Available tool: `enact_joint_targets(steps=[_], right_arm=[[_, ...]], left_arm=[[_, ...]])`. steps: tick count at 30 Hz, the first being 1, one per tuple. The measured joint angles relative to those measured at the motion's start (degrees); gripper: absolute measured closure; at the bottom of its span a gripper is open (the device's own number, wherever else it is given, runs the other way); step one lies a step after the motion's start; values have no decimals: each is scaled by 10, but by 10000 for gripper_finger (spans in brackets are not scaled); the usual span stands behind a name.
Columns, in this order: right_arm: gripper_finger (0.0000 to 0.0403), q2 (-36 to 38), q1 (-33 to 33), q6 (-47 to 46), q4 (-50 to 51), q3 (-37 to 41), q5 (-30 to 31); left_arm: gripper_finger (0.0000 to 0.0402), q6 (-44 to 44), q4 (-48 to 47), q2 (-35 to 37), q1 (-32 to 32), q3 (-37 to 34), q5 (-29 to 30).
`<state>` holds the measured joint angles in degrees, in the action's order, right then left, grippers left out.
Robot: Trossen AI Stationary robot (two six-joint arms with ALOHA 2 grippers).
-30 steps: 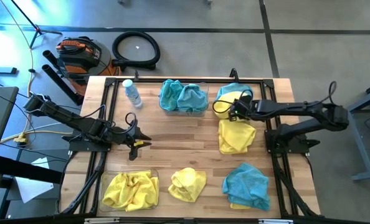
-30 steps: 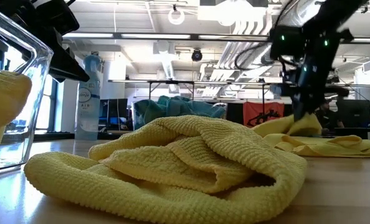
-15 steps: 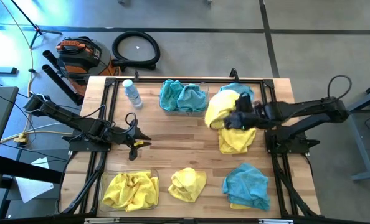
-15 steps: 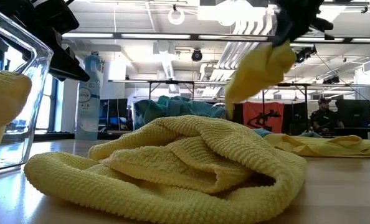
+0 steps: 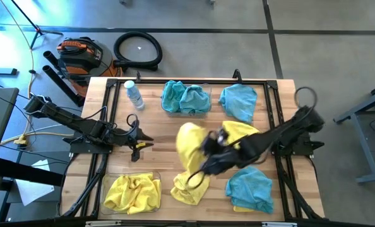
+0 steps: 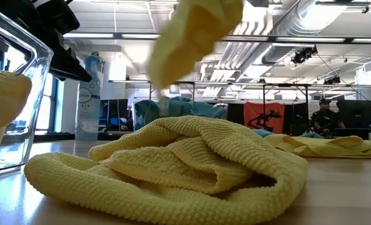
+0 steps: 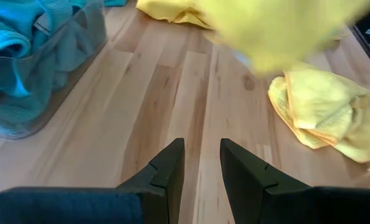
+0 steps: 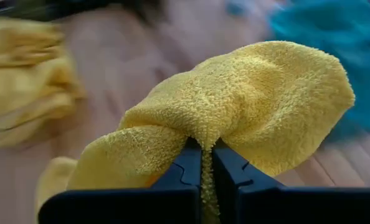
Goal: Sort microfiber towel by color & place in baskets
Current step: Put the yellow microfiber towel into the bottom transparent bin
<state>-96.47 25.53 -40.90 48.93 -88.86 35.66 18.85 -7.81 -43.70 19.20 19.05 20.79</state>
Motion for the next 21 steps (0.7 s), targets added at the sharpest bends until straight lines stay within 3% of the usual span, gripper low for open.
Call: enact_joint_targets(steps=[11,16,21], right_arm=[[402,-250,7,282,-73,-306,-81],[402,-330,-1,367,-137,-389,-132],[402,-388,-13,404,-249,-417,-223]], left_arm=[[309,0,0,0,0,0,5],[309,0,0,0,0,0,5],[309,0,0,0,0,0,5]])
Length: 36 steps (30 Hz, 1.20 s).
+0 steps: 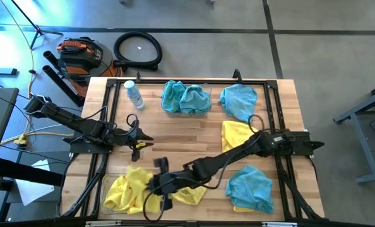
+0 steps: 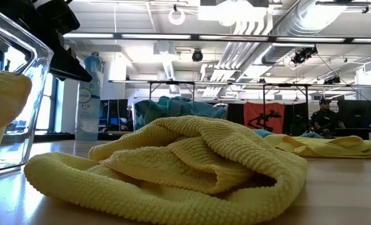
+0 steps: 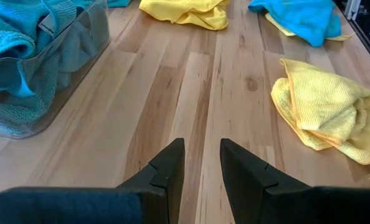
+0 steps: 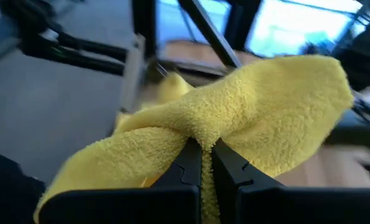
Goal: Sort microfiber towel by color & place in baskets
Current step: Put the yellow microfiber towel into the bottom transparent bin
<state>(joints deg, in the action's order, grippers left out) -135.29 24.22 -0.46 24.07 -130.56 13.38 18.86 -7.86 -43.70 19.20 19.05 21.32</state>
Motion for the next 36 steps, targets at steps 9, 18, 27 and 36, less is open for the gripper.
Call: enact_joint_targets(steps=[9,18,27,36], right_arm=[[398,-57,-18,13,-69,1,-59],[391,-81,-30,-42,-34,2,-82],[291,-77,-30,-36,67,-46,-92],[267,-22,-28,-150,193,-27,69]], left_arm=[[309,0,0,0,0,0,0],[309,0,0,0,0,0,-1],[309,33,0,0,0,0,-8],[309,31,4,0,0,0,-14]])
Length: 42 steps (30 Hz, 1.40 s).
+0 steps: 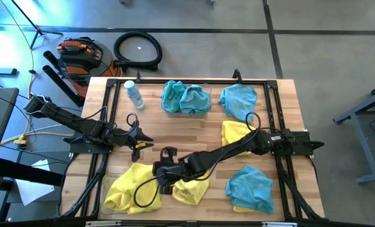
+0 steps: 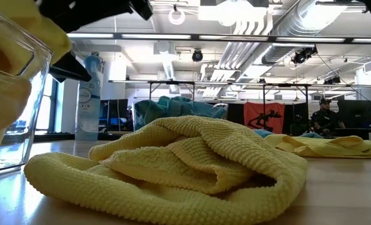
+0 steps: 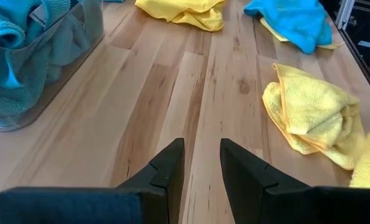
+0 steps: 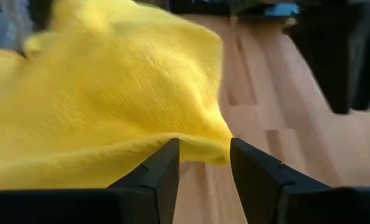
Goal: Sort microfiber towel by color & place in baskets
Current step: Put the yellow microfiber towel into the bottom transparent bin
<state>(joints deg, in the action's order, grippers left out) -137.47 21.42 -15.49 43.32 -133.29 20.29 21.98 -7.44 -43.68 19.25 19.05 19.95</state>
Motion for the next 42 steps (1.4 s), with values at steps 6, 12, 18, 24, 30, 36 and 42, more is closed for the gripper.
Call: enact_joint_targets(steps=[6,12,18,24,30,36,42], right_arm=[[279,0,15,-5,-4,0,-17],[295,0,24,-69,93,1,79],[323,0,42,-135,170,1,147],[357,8,67,-267,187,121,239],[399,85,91,-409,91,331,257],[402,251,116,-424,-122,578,302],[402,401,111,-385,-381,820,319]], left_arm=[[309,4,-2,0,0,0,-4],[309,6,0,0,0,0,-16],[309,17,0,0,10,0,-17],[309,19,2,0,30,0,-17],[309,19,16,0,38,0,-16],[309,22,20,0,37,3,-11],[310,41,-46,-8,53,79,-9]])
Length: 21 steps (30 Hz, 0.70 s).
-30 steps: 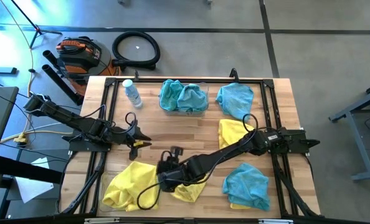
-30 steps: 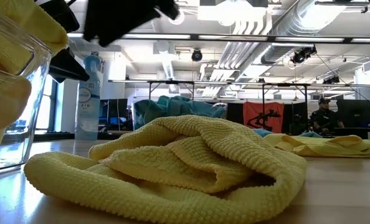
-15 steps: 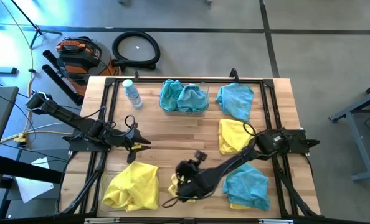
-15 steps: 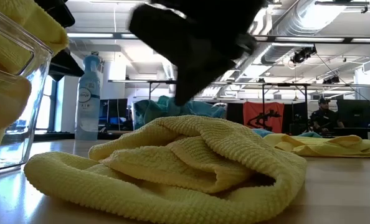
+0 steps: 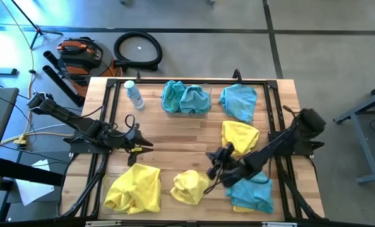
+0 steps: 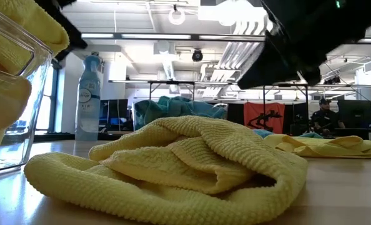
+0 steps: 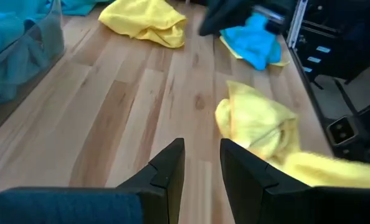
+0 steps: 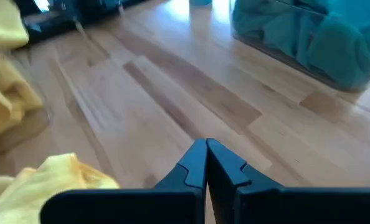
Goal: Sort microfiber towel by color & place in baskets
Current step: Put the yellow microfiber towel into the bottom transparent bin
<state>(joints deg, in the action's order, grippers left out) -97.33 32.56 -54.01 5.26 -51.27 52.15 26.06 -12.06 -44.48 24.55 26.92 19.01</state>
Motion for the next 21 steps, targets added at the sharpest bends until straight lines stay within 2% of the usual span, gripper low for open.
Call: enact_joint_targets(steps=[4,8,13,21], right_arm=[[402,53,-15,5,-124,106,1],[402,77,-27,5,-167,165,-1],[402,78,-33,7,-171,177,-3],[402,77,-33,32,-172,176,-33]], left_arm=[[321,40,-87,-38,35,80,20],[342,88,-178,-115,83,166,33],[369,152,-275,-229,135,271,42],[400,233,-331,-395,185,375,26]])
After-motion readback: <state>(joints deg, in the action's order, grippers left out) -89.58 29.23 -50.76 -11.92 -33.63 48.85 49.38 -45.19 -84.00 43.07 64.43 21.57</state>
